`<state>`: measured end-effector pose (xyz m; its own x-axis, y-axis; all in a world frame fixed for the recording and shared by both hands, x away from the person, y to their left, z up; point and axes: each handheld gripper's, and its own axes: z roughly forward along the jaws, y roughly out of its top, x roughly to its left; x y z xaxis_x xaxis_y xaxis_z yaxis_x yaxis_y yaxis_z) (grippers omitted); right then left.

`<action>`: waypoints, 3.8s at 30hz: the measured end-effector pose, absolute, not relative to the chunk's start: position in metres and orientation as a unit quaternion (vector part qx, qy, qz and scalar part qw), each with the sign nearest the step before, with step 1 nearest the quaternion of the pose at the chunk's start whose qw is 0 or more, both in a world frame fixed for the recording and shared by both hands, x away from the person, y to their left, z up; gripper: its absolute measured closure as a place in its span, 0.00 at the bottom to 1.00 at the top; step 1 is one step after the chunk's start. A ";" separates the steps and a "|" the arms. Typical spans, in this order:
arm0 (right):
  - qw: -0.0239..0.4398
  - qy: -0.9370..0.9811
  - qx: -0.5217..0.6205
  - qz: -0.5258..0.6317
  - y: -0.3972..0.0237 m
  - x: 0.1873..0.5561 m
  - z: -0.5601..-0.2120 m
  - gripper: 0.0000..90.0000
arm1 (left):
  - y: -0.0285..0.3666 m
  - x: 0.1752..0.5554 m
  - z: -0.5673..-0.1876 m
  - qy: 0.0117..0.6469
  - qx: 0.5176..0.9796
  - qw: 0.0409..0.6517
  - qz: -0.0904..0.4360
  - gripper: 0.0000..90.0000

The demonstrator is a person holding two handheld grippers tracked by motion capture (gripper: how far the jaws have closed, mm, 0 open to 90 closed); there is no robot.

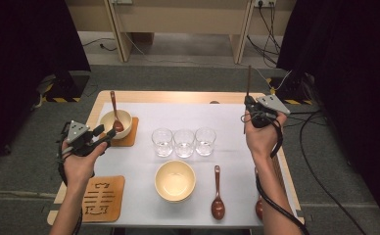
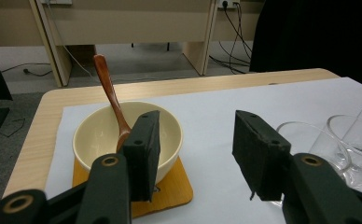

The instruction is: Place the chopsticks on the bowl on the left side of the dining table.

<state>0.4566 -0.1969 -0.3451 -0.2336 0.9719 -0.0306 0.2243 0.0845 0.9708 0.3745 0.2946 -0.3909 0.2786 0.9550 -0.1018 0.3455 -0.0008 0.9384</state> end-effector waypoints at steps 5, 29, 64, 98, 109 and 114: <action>0.395 0.621 0.477 0.481 -0.194 0.460 -0.344 0.94 | 0.295 0.374 -0.391 0.513 0.634 0.487 0.313 0.56; 0.395 0.615 0.473 0.491 -0.177 0.478 -0.335 0.94 | 0.294 0.374 -0.390 0.511 0.634 0.488 0.315 0.56; 0.390 0.619 0.464 0.500 -0.151 0.494 -0.332 0.95 | 0.295 0.373 -0.390 0.510 0.634 0.488 0.316 0.56; 0.380 0.628 0.450 0.509 -0.122 0.501 -0.332 0.94 | 0.296 0.373 -0.390 0.511 0.633 0.488 0.316 0.56; 0.376 0.631 0.447 0.511 -0.115 0.503 -0.333 0.94 | 0.295 0.373 -0.390 0.510 0.634 0.488 0.316 0.56; 0.374 0.631 0.446 0.513 -0.111 0.504 -0.332 0.94 | 0.295 0.373 -0.390 0.510 0.634 0.489 0.316 0.56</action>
